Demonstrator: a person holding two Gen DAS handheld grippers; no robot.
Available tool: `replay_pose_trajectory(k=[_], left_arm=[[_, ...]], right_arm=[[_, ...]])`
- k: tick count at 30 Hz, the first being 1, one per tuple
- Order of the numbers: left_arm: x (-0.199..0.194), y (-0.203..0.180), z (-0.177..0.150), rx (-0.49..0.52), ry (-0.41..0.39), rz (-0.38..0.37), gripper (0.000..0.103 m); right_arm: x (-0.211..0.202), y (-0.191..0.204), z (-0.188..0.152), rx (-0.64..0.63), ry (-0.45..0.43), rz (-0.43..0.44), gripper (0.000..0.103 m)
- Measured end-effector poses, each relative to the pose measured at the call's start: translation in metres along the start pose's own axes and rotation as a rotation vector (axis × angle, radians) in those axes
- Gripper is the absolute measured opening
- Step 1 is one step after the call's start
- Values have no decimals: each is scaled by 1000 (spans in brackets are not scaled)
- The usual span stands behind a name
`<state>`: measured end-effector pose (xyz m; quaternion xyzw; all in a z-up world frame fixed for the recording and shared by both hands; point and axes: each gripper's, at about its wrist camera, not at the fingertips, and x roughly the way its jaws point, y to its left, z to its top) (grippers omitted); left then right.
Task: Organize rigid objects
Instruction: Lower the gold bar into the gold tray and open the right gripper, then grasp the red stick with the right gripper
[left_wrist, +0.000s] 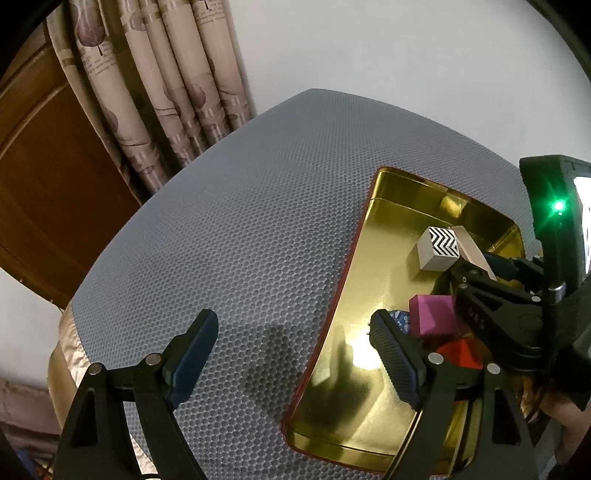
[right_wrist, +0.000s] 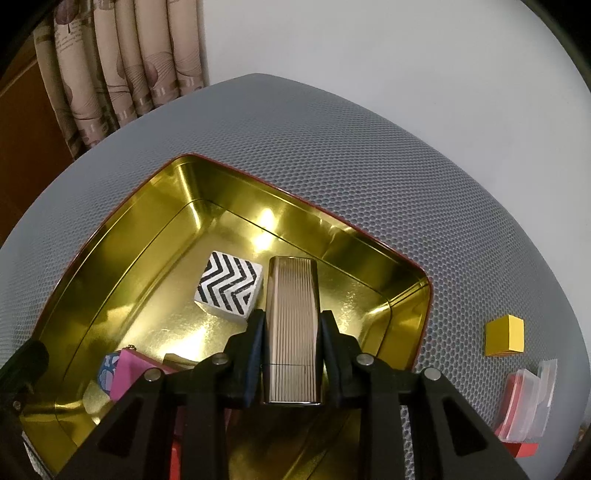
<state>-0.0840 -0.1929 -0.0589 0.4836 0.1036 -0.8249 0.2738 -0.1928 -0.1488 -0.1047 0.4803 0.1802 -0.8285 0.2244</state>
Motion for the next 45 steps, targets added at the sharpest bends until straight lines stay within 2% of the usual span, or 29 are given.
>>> replay_pose_trajectory(k=[4, 8, 10, 18, 23, 28, 31, 35, 38, 40, 45], left_arm=[[1, 1, 1, 2, 2, -2, 82], [1, 0, 0, 7, 3, -2, 82], [0, -1, 0, 11, -1, -1, 82], [-2, -2, -2, 17, -12, 6, 83], [-3, -4, -1, 24, -19, 8, 83], [-5, -7, -1, 30, -29, 20, 83], [-5, -11, -2, 31, -29, 25, 83], [-5, -15, -3, 36, -28, 29, 83], [-5, -16, -3, 44, -29, 29, 83], [-5, -16, -4, 48, -31, 31, 83], [-4, -15, -4, 50, -27, 31, 83]], right_arm=[[0, 0, 0, 5, 14, 7, 30], [-4, 0, 1, 15, -1, 21, 36], [-8, 0, 3, 23, -13, 31, 42], [-52, -19, -6, 82, -106, 49, 45], [-83, -53, -33, 148, -155, 11, 47], [-106, -111, -79, 237, -168, -76, 49], [-111, -156, -112, 319, -158, -115, 51], [-108, -193, -143, 386, -164, -129, 56], [-102, -208, -158, 425, -175, -133, 57], [-98, -208, -164, 433, -180, -137, 61], [-86, -205, -160, 467, -193, -169, 61]])
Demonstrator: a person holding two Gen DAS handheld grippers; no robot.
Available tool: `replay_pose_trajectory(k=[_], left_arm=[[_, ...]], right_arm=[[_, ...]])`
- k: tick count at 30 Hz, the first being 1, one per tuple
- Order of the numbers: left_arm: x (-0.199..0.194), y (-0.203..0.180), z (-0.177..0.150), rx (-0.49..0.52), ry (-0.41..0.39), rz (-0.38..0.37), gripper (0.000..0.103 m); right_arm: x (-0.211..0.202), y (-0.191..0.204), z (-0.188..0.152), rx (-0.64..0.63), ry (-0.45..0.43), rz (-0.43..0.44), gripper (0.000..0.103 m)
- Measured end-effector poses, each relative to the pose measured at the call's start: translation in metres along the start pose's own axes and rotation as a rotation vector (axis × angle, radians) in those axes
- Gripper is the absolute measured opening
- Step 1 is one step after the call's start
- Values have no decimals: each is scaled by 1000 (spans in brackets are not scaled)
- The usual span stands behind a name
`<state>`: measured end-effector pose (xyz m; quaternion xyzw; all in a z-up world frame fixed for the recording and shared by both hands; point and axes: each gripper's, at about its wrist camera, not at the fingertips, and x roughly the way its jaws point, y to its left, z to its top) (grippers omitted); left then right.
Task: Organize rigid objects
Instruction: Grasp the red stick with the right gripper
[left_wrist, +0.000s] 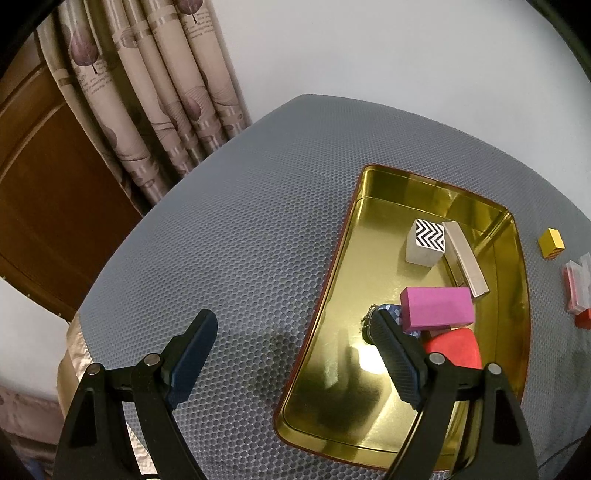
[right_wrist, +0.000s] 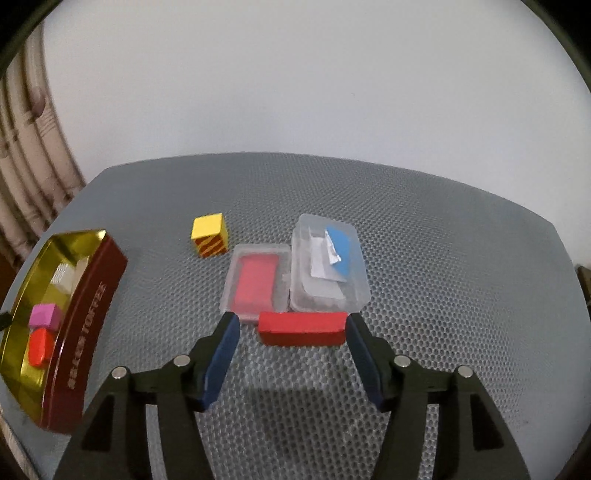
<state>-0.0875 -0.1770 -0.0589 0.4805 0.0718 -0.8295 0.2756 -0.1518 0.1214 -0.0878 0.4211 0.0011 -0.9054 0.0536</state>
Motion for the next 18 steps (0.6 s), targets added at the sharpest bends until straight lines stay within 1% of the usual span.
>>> replay_pose_trajectory(k=[4, 6, 9, 10, 12, 18], left_arm=[[1, 0, 0, 6, 2, -2, 83], [1, 1, -1, 9, 3, -2, 83], [1, 1, -1, 9, 4, -4, 83], [1, 1, -1, 9, 5, -5, 83], [1, 2, -2, 9, 5, -5, 83], [1, 0, -1, 14, 8, -5, 83]], right_arm=[[9, 0, 4, 41, -19, -72, 61], [15, 0, 5, 45, -10, -122, 61], [26, 0, 3, 38, 21, -109, 61], [26, 0, 0, 37, 14, -100, 61], [21, -2, -4, 22, 2, -113, 61], [12, -23, -22, 20, 35, -76, 61]])
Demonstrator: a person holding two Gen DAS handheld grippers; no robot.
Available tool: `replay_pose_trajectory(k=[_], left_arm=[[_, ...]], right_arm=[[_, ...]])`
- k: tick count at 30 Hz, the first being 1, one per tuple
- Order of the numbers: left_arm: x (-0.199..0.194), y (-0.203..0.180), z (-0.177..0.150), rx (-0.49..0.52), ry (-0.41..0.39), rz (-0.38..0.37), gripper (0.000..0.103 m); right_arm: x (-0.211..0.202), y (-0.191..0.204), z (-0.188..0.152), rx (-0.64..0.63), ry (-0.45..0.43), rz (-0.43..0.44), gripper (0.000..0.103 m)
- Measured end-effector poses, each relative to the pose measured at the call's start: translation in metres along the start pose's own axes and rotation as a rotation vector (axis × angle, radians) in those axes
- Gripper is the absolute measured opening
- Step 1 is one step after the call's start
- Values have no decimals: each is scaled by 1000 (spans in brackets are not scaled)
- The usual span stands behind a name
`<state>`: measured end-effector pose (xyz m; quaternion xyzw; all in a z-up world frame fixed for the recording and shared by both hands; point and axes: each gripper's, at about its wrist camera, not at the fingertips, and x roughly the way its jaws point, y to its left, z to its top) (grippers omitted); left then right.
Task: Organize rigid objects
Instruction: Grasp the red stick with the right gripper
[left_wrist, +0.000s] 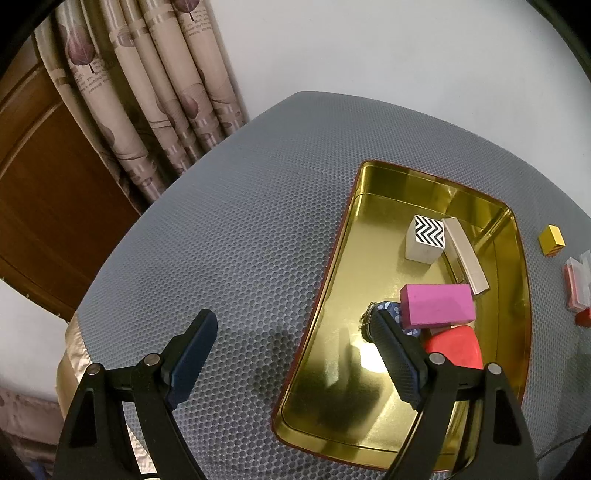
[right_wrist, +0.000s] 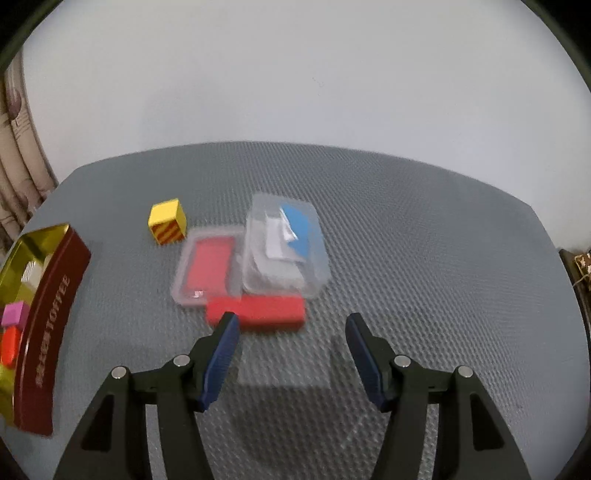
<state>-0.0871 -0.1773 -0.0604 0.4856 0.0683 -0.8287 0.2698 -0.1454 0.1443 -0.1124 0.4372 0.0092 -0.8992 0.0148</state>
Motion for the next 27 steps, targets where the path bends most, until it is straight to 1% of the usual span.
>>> replay_pose_trajectory(k=[5, 10, 13, 15, 18, 19, 20, 22, 27], left_arm=[[0, -2, -1, 9, -3, 5, 83], [1, -4, -2, 18, 1, 7, 83], [1, -4, -1, 17, 0, 8, 83], [1, -4, -1, 14, 1, 7, 83], [2, -3, -1, 13, 2, 5, 83], [1, -2, -1, 14, 2, 5, 83], [2, -2, -1, 14, 2, 4, 83], [2, -2, -1, 18, 4, 4, 83], [0, -2, -2, 17, 0, 3, 83]], right_arm=[[-4, -10, -13, -19, -11, 64, 61], [-9, 0, -11, -35, -44, 73, 62], [-2, 7, -5, -21, -41, 73, 62], [3, 16, -3, -21, -41, 45, 62], [2, 28, 3, 15, -34, 21, 62], [3, 27, 5, 40, -30, 5, 62], [5, 28, 6, 57, -31, 8, 62], [9, 31, 8, 76, -31, -45, 62], [17, 22, 12, 161, -22, -116, 62]])
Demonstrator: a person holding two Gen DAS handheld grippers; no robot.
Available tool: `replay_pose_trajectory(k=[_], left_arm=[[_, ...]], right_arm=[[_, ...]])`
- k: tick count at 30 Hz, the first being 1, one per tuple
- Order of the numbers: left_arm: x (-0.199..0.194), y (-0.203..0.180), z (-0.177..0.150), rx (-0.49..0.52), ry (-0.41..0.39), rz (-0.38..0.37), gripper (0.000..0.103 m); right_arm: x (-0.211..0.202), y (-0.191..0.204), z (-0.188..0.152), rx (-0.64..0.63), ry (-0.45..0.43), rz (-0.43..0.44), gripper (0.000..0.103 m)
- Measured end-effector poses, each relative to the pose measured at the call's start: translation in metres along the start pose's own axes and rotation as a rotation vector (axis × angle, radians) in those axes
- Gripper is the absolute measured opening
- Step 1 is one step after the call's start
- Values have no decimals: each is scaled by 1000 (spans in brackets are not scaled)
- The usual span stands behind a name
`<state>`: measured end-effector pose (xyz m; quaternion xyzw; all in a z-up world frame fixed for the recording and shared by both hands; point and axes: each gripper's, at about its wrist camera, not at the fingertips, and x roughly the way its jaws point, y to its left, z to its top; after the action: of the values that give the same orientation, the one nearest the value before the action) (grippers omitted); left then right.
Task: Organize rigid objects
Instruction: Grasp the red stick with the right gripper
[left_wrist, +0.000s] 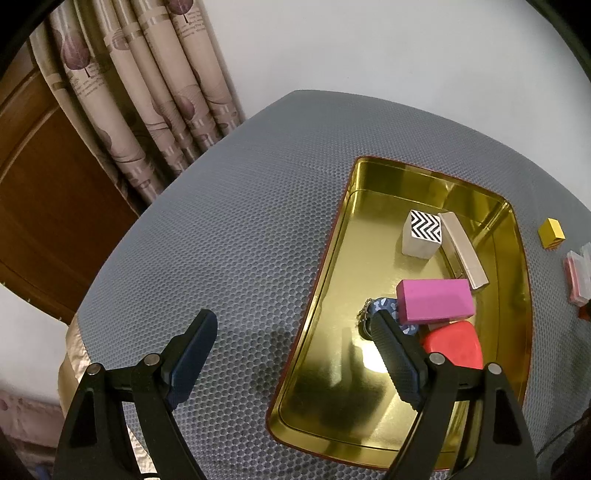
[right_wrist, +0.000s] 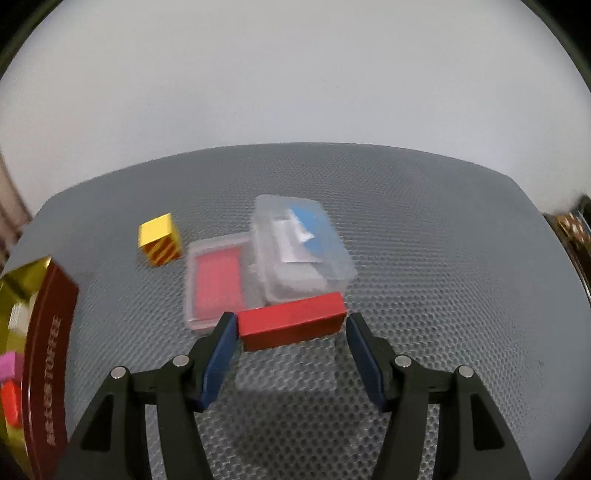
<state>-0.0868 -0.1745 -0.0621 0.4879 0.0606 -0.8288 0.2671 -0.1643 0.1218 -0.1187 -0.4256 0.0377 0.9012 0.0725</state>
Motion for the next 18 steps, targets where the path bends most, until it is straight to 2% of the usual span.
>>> replay_pose_trajectory(k=[6, 8, 9, 12, 18], left_arm=[[1, 1, 0, -5, 5, -4, 83], [0, 1, 0, -1, 2, -5, 83], [0, 0, -1, 2, 1, -4, 83], [0, -2, -2, 13, -1, 0, 83], [-1, -6, -3, 32, -12, 4, 83]], right_arm=[[-2, -40, -5, -32, -7, -119, 62], [-1, -60, -7, -11, 9, -121, 62], [0, -66, -8, 0, 12, -107, 62], [2, -81, -10, 29, 20, 23, 62], [15, -76, -7, 5, 29, 63, 62]])
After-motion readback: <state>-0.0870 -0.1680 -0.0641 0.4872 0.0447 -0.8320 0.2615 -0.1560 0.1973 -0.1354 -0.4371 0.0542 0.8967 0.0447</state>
